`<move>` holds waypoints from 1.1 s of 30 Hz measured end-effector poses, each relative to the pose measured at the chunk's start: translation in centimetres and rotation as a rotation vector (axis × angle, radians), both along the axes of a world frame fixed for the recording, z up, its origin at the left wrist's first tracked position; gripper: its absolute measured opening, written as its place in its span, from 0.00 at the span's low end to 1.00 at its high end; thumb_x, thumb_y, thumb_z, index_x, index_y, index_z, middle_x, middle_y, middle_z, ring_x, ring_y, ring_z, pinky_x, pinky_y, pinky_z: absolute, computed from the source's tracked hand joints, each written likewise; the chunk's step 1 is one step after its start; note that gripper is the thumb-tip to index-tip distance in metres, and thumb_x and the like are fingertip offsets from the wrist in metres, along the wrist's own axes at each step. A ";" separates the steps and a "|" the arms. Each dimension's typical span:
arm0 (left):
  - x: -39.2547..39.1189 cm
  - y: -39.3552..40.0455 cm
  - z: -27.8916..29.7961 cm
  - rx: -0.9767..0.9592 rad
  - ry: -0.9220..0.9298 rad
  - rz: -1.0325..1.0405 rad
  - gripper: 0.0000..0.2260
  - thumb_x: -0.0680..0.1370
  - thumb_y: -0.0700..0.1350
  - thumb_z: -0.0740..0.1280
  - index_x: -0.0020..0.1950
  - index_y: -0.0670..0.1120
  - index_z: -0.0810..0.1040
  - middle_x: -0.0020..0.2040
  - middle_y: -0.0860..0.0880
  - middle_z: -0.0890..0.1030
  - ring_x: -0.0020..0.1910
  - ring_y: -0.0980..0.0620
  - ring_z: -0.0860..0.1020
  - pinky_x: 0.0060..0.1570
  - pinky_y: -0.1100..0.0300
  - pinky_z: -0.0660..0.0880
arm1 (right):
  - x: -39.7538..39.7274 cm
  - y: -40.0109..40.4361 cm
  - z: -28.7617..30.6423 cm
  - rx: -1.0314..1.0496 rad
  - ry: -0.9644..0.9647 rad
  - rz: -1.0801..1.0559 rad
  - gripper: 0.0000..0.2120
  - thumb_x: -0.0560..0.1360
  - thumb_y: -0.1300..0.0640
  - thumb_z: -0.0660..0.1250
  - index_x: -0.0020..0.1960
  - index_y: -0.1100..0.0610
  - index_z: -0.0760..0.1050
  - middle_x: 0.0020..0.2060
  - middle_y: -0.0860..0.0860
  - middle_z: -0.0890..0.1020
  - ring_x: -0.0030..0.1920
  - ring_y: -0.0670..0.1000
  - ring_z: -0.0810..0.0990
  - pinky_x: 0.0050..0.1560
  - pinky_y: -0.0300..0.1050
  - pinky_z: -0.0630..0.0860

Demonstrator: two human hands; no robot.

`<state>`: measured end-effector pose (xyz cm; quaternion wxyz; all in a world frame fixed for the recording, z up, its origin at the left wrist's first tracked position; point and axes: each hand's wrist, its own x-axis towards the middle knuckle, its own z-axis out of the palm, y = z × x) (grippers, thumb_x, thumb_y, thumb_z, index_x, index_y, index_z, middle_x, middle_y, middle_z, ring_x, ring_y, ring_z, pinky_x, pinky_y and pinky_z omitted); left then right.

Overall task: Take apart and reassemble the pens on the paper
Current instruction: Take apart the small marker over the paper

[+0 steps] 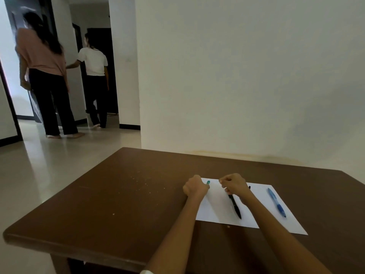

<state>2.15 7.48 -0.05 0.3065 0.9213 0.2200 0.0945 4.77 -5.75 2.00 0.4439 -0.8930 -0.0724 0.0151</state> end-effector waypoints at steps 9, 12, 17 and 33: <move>-0.9 1.3 -0.6 -0.421 -0.139 -0.089 0.08 0.72 0.51 0.72 0.44 0.47 0.82 0.43 0.48 0.84 0.34 0.53 0.76 0.35 0.60 0.74 | -0.3 3.1 -0.6 0.353 0.104 -0.045 0.13 0.76 0.59 0.67 0.56 0.68 0.79 0.47 0.62 0.82 0.44 0.56 0.81 0.48 0.46 0.80; -1.3 1.9 -0.2 -0.560 -0.120 -0.181 0.08 0.73 0.46 0.72 0.50 0.44 0.81 0.41 0.46 0.82 0.31 0.52 0.76 0.30 0.63 0.75 | -0.4 3.6 -0.6 0.457 0.155 -0.020 0.12 0.75 0.60 0.69 0.52 0.69 0.79 0.38 0.59 0.81 0.37 0.52 0.80 0.38 0.41 0.78; -2.0 2.7 0.5 -0.719 -0.056 -0.246 0.09 0.74 0.40 0.70 0.53 0.40 0.79 0.38 0.46 0.79 0.31 0.51 0.78 0.27 0.63 0.78 | 0.0 4.1 -0.1 0.488 0.266 -0.034 0.09 0.73 0.62 0.71 0.48 0.69 0.79 0.35 0.58 0.81 0.34 0.50 0.79 0.38 0.40 0.78; -1.4 4.1 0.7 -0.774 0.065 -0.183 0.10 0.74 0.37 0.70 0.54 0.37 0.77 0.38 0.44 0.77 0.32 0.51 0.77 0.26 0.61 0.79 | 1.1 5.9 -0.6 0.460 0.464 -0.056 0.08 0.77 0.63 0.65 0.40 0.66 0.74 0.35 0.58 0.78 0.34 0.52 0.78 0.38 0.43 0.78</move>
